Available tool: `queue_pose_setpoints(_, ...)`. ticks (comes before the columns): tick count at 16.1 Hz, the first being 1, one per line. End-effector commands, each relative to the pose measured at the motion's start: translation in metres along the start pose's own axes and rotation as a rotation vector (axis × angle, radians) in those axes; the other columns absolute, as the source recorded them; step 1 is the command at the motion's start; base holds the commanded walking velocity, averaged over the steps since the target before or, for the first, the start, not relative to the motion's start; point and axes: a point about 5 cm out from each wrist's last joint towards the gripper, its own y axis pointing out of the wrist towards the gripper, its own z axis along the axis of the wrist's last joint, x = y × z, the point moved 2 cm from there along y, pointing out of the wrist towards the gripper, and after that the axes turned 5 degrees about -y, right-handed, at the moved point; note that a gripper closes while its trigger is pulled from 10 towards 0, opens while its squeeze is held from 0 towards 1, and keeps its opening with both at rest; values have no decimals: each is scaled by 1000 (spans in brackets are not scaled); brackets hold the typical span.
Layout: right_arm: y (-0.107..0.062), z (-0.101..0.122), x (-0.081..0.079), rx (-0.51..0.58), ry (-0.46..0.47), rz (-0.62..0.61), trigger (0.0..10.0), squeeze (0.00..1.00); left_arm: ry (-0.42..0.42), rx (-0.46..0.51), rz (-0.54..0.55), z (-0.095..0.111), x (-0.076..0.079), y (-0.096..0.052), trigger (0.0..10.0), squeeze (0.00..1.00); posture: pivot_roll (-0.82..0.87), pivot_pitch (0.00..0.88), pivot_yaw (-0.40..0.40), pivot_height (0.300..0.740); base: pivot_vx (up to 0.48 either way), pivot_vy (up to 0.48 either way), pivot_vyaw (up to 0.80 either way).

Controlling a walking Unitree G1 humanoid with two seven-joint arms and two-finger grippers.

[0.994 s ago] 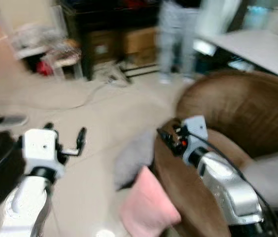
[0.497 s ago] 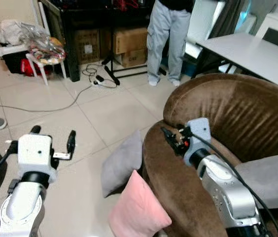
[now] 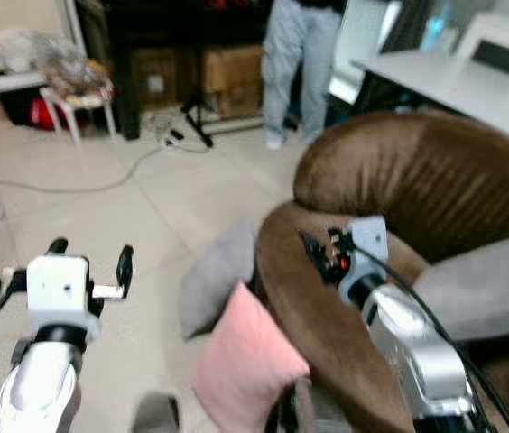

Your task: Move the pillow to the sofa from floor

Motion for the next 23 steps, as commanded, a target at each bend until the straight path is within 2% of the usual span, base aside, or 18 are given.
queue_pose_setpoints(1, 3, 4, 5, 8, -19, -15, 10000, 0, -1, -15, 20, -4, -2, -4, 10000, 0, 44, 0, -105, 599, 0, 0, 0)
queue_pose_setpoints(3, 3, 5, 6, 4, -29, -13, 10000, 0, -4, -15, 26, -5, -1, -4, 10000, 0, 43, 0, -119, 574, 0, 0, 0)
queue_pose_setpoints(9, 3, 3, 4, -21, -56, 20, 10000, 0, -8, -16, 25, -7, 1, -5, 10000, 0, 39, 0, -122, 574, 0, 0, 0)
queue_pose_setpoints(15, 2, 6, 4, -7, -45, -14, 10000, 0, 11, 10, -24, 0, 4, 2, 10000, 0, 19, 0, -74, 574, 0, 0, 0)
queue_pose_setpoints(19, -3, 1, 3, -16, -27, -35, 10000, 0, 21, 15, -52, 4, 4, 3, 10000, 0, 10, 0, -45, 574, 0, 0, 0)
queue_pose_setpoints(23, -7, 0, 2, -23, -8, -44, 10000, 0, -21, 31, -74, 6, 5, 6, 10000, 0, -5, 0, -35, 574, 0, 0, -270)
